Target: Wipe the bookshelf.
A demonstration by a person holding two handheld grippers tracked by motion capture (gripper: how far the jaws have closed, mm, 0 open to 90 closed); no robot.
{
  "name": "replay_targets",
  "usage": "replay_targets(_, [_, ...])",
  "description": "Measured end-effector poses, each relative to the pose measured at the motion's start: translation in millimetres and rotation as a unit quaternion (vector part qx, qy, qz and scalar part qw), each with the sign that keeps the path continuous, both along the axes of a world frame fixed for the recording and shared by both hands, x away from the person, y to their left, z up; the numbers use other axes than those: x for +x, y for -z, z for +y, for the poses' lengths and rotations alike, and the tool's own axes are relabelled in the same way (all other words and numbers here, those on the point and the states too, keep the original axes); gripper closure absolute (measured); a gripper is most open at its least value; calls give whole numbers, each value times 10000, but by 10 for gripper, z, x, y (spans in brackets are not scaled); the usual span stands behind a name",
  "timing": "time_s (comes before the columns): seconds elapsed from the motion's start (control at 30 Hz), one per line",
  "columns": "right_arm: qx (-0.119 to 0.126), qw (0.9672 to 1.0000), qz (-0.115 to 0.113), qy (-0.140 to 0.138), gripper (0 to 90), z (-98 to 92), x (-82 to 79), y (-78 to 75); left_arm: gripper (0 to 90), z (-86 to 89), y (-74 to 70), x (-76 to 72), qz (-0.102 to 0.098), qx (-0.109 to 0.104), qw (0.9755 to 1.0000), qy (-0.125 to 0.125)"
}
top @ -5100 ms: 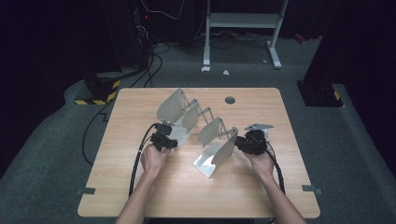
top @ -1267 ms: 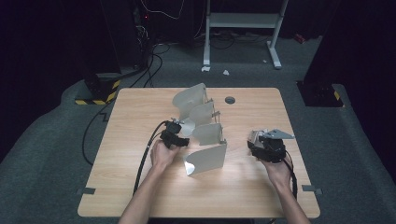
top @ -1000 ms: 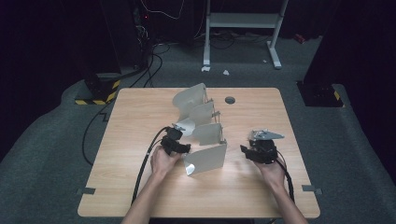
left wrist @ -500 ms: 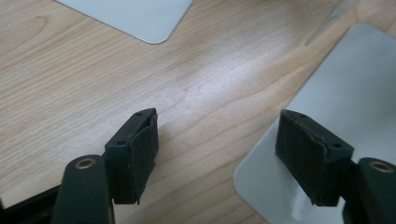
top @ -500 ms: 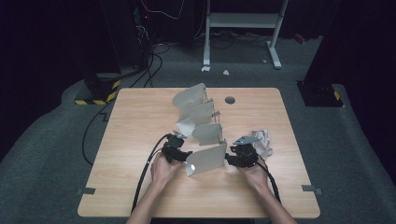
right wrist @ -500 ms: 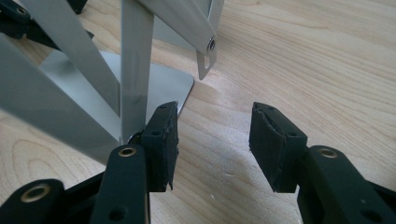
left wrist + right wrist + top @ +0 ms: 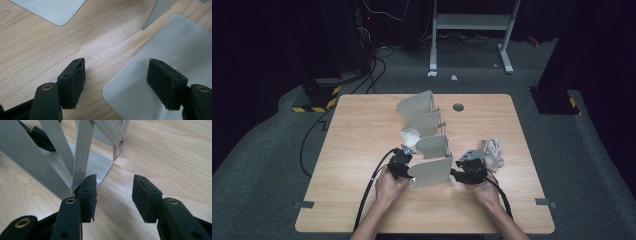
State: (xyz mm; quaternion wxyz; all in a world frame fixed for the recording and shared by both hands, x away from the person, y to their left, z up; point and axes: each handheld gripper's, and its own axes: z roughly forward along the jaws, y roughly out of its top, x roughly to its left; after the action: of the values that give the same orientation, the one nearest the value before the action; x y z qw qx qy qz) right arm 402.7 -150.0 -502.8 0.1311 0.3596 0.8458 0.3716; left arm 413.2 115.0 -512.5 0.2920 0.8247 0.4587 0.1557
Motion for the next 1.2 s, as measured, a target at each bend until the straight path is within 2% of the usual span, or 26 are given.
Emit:
replay_targets(0.47, [43, 9992, 9, -409, 551, 143, -240, 23, 319, 21, -1, -214, 27, -38, 10000, 46])
replay_targets(0.6, [-1, 9990, 6, -438, 480, 134, -248, 20, 318, 47, 3, -240, 0, -61, 10000, 11])
replay_targets(0.67, [-14, 9996, -37, -266, 459, 77, -239, -2, 312, 70, 8, -230, -3, -95, 9999, -78])
replay_targets(0.73, [14, 9999, -133, 17, 438, -47, -208, -46, 300, 110, 7, -211, -3, -86, 9998, -201])
replay_targets(0.87, [75, 9982, -320, 500, 414, -297, -148, -165, 292, 190, 10, -185, -11, -56, 9994, -353])
replay_targets(1.0, [131, 9930, -528, 1045, 401, -565, -87, -286, 279, 265, 18, -156, -36, -51, 9987, -510])
replay_targets(1.03, [131, 9930, -528, 1045, 401, -565, -87, -286, 272, 265, 18, -156, -36, -51, 9987, -510])
replay_targets(1.07, [115, 9889, -615, 1348, 394, -722, -34, -329, 260, 286, 25, -149, -50, -46, 9985, -546])
replay_targets(1.13, [134, 9853, -638, 1579, 392, -846, 16, -341, 221, 308, 42, -148, -86, -61, 9980, -621])
replay_targets(1.17, [134, 9853, -638, 1579, 392, -846, 16, -341, 204, 308, 42, -148, -86, -61, 9980, -621])
replay_targets(1.2, [81, 9819, -546, 1809, 381, -973, 96, -313, 198, 334, 51, -152, -111, -72, 9976, -684])
